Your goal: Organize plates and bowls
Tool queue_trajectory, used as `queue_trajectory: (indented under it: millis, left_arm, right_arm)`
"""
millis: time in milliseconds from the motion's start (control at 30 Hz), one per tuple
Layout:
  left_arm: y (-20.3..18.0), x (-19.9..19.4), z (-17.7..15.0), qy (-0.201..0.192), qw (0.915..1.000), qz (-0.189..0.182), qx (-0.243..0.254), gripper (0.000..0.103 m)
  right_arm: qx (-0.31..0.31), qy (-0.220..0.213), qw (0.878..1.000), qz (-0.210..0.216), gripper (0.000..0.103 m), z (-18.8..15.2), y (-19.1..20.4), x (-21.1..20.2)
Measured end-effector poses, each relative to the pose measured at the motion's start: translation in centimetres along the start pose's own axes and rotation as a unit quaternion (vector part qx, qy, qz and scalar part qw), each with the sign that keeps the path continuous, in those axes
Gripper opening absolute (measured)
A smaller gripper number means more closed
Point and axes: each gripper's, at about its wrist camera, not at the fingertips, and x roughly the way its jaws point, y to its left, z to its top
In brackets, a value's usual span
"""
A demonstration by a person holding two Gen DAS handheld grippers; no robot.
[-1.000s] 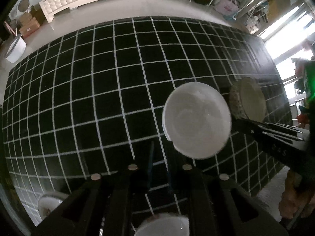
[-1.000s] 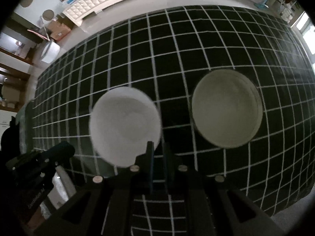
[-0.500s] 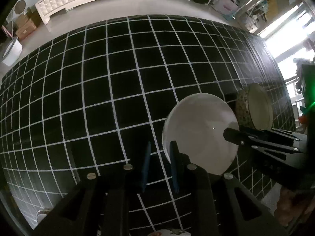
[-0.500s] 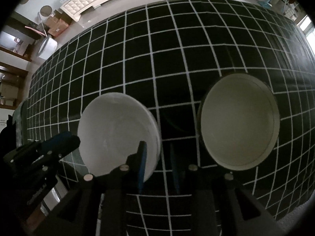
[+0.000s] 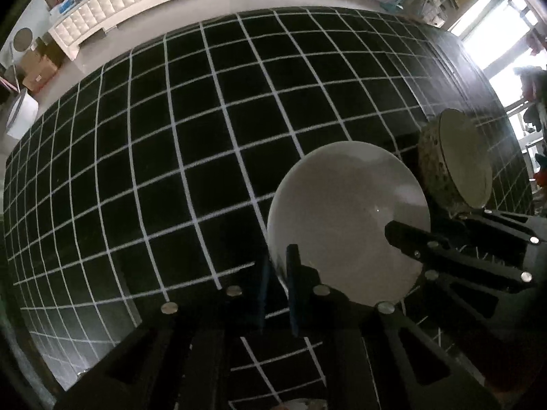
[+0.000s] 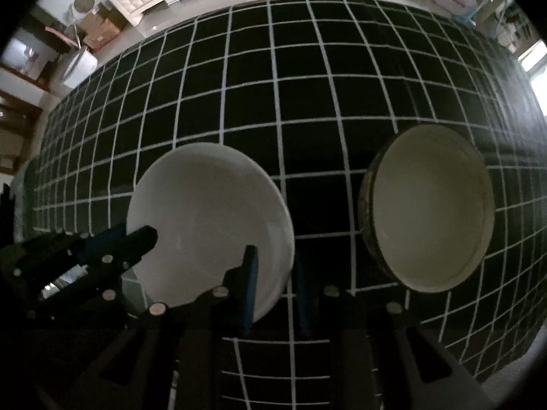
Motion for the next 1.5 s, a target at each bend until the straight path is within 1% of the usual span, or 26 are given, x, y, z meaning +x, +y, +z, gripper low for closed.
queue_trajectory:
  millis: [100,133,267,400,500,633,667,700,800,833,900,1000,1033,1133,1233,1333,1433,1500]
  left_arm:
    - [0.7,-0.1,-1.6,0.004,1.0000,-0.004,-0.004,0.008]
    - [1.5,-0.3,-2.1,0.006,1.0000,-0.004,-0.005,0.008]
    - [2.3,-0.6,-5.2,0.017,0.9998,0.008,-0.007,0.009]
    - [3.3,-1.0,-8.0,0.016,0.9996,0.017,-0.013,0.009]
    - [4.1,-1.1,-9.8,0.015,0.9995,0.015,-0.024,0.009]
    - [4.7,-1.1,-11.3,0.006,0.9994,0.011,-0.031,0.009]
    - [4.8,-1.0,-11.6,0.003,0.9995,0.011,-0.031,0.009]
    - [4.8,-0.9,-11.8,0.000,0.9995,0.012,-0.030,0.009]
    - [4.8,-0.8,-12.3,-0.001,0.9994,0.012,-0.032,0.009]
    - [4.7,-1.2,-12.0,-0.001,0.9993,0.009,-0.036,0.009]
    - [5.0,-1.1,-12.2,0.001,0.9990,0.002,-0.045,0.009]
    - [6.2,-1.5,-12.5,0.001,0.9985,0.006,-0.054,0.009]
    - [6.6,-1.9,-12.7,0.000,0.9984,0.003,-0.056,0.009]
    - [7.5,-3.2,-12.9,-0.009,0.9980,0.004,-0.062,0.009]
    - [7.8,-5.3,-13.7,-0.024,0.9977,0.008,-0.064,0.009]
    - [8.1,-7.5,-13.7,-0.042,0.9968,0.010,-0.068,0.009]
    - [8.5,-9.7,-14.6,-0.057,0.9956,0.006,-0.074,0.009]
    - [8.2,-11.1,-15.2,-0.065,0.9950,0.007,-0.076,0.009]
  right_arm:
    - [-0.004,0.007,1.000,0.010,0.024,-1.0,0.8,0.1]
    - [-0.005,0.009,1.000,0.015,0.024,-1.5,1.1,0.1]
    - [-0.021,0.022,0.999,0.029,0.024,-4.1,3.3,0.5]
    - [-0.031,0.022,0.999,0.033,0.024,-6.4,5.4,0.5]
    - [-0.038,0.023,0.998,0.033,0.024,-7.8,7.0,0.4]
    - [-0.043,0.019,0.999,0.023,0.024,-9.1,8.6,0.3]
    - [-0.043,0.014,0.999,0.019,0.024,-9.2,8.8,0.2]
    - [-0.041,0.012,0.999,0.018,0.024,-8.5,8.7,0.5]
    - [-0.029,0.009,0.999,0.021,0.024,-8.8,9.2,0.5]
    - [-0.027,0.007,0.999,0.022,0.024,-9.1,10.1,0.6]
    - [-0.026,0.008,0.999,0.022,0.024,-9.3,10.2,0.5]
    - [-0.023,0.011,0.999,0.030,0.024,-8.7,10.4,0.4]
    - [-0.024,0.009,0.999,0.030,0.024,-7.8,10.5,0.3]
    - [-0.026,0.000,0.999,0.031,0.024,-6.2,11.5,-0.6]
    - [-0.030,-0.009,0.999,0.033,0.024,-5.6,12.1,-1.7]
    - [-0.034,-0.019,0.999,0.036,0.024,-5.7,12.7,-3.1]
    - [-0.041,-0.031,0.998,0.039,0.024,-5.9,13.1,-4.6]
    - [-0.045,-0.036,0.997,0.041,0.024,-6.5,12.6,-5.7]
